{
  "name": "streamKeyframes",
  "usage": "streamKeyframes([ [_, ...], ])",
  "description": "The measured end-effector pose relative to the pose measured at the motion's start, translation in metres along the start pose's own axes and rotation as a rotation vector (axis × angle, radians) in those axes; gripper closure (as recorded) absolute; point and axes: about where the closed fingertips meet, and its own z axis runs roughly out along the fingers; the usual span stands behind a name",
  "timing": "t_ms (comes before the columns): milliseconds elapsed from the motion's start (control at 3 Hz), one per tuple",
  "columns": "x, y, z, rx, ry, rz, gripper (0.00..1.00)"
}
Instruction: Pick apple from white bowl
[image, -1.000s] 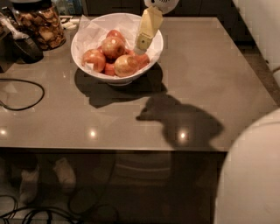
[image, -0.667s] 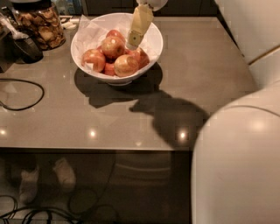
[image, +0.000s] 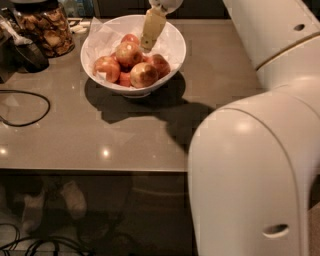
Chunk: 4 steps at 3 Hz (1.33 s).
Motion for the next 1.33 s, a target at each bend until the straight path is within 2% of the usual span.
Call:
streamKeyframes([
  [667, -0.009, -0.010, 0.025, -0.030, 0.001, 0.021, 0.21],
  [1333, -0.024, -0.009, 0.050, -0.074, 0.002, 0.032, 0.27],
])
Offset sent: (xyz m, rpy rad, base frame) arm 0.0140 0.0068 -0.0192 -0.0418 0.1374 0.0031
